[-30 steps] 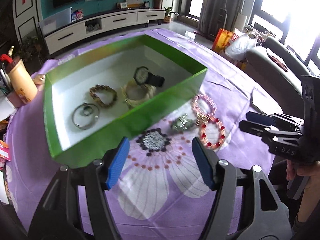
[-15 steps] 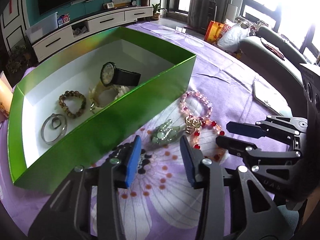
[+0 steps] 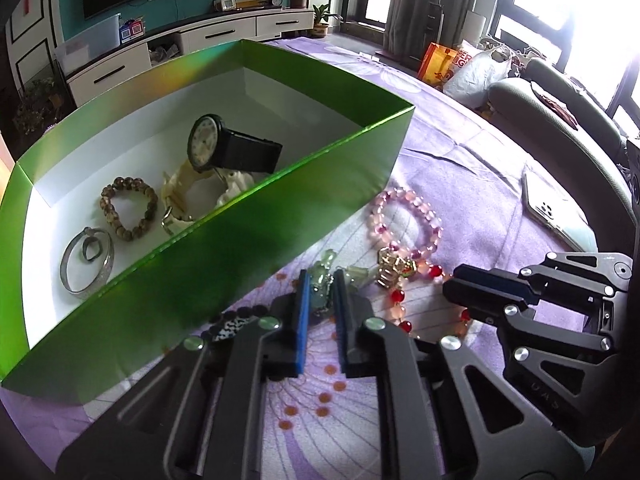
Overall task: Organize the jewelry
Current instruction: 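Grasp the green jade charm with the left gripper while the right gripper grasps the red-and-white bead bracelet, then carry the jade charm and red bead bracelet over the green box with both grippers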
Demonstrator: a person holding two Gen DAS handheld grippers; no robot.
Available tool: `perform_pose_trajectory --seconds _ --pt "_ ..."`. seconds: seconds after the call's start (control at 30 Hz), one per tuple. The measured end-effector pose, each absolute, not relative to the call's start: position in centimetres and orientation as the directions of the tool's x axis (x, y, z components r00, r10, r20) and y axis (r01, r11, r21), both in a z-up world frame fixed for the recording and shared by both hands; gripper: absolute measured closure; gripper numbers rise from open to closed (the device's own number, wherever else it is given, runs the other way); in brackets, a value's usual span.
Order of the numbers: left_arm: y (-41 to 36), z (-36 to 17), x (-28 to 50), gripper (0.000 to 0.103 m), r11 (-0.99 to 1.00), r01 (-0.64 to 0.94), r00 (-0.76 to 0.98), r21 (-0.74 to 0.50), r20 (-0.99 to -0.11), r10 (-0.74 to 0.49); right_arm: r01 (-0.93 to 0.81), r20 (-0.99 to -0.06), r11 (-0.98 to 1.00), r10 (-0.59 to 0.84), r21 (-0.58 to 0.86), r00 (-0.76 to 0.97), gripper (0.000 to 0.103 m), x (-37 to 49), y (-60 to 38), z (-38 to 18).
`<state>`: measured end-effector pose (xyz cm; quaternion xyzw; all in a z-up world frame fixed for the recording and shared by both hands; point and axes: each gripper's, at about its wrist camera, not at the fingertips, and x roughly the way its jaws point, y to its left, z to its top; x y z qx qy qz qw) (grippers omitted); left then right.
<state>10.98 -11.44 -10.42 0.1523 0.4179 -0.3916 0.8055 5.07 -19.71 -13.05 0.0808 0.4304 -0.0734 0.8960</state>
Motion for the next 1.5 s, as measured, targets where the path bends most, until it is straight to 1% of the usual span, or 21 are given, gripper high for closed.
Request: perform_pose_trajectory --seconds 0.17,0.6,1.13,1.5 --pt "-10.3 -9.9 10.7 0.096 0.65 0.755 0.351 -0.089 -0.783 -0.514 0.199 -0.762 0.974 -0.044 0.112 0.646 0.096 4.1 -19.7 -12.6" --pt "-7.2 -6.8 9.4 0.096 0.642 0.758 0.358 -0.11 -0.753 -0.552 0.18 -0.696 0.972 -0.023 0.153 0.718 0.096 2.1 -19.7 -9.1" --pt "-4.9 -1.8 9.3 0.096 0.646 0.747 0.366 -0.157 -0.714 -0.597 0.144 -0.617 0.982 -0.039 0.121 0.786 0.096 1.8 -18.4 -3.3" --pt "-3.6 2.1 12.5 0.096 0.696 0.702 0.435 -0.148 -0.684 -0.585 0.096 -0.561 0.99 -0.021 0.105 0.827 0.096 4.7 -17.7 0.7"
